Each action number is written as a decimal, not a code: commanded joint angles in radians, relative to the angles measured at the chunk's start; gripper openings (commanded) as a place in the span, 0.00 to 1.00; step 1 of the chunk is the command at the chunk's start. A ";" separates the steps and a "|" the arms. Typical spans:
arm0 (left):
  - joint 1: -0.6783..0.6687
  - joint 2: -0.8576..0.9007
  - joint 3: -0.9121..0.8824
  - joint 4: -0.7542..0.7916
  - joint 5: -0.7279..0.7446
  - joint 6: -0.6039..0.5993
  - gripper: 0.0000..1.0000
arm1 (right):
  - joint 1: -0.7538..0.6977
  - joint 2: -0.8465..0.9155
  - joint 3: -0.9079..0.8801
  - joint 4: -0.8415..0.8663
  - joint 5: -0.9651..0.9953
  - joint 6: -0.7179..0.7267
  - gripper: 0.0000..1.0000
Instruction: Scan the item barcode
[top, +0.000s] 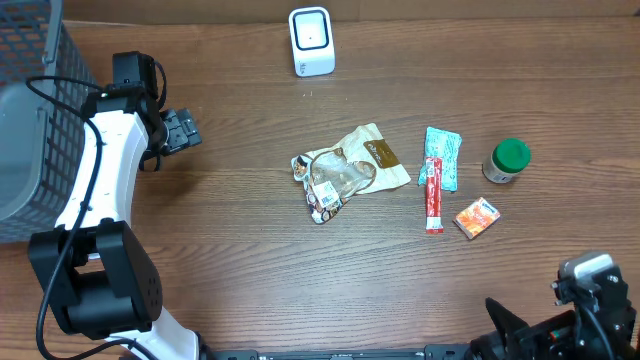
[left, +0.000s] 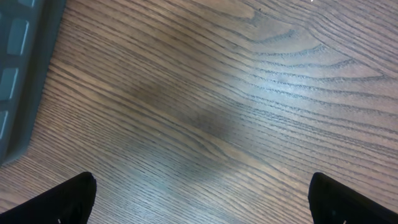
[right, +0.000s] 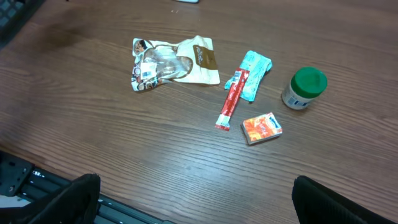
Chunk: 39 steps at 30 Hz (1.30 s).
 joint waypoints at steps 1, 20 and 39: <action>0.003 0.002 -0.001 0.002 -0.010 0.023 1.00 | -0.007 -0.013 -0.006 0.002 0.001 0.003 1.00; 0.003 0.002 -0.001 0.002 -0.009 0.023 1.00 | -0.064 -0.037 -0.008 0.034 0.029 -0.048 1.00; 0.002 0.002 -0.001 0.002 -0.009 0.023 1.00 | -0.084 -0.346 -0.719 1.229 -0.074 -0.159 1.00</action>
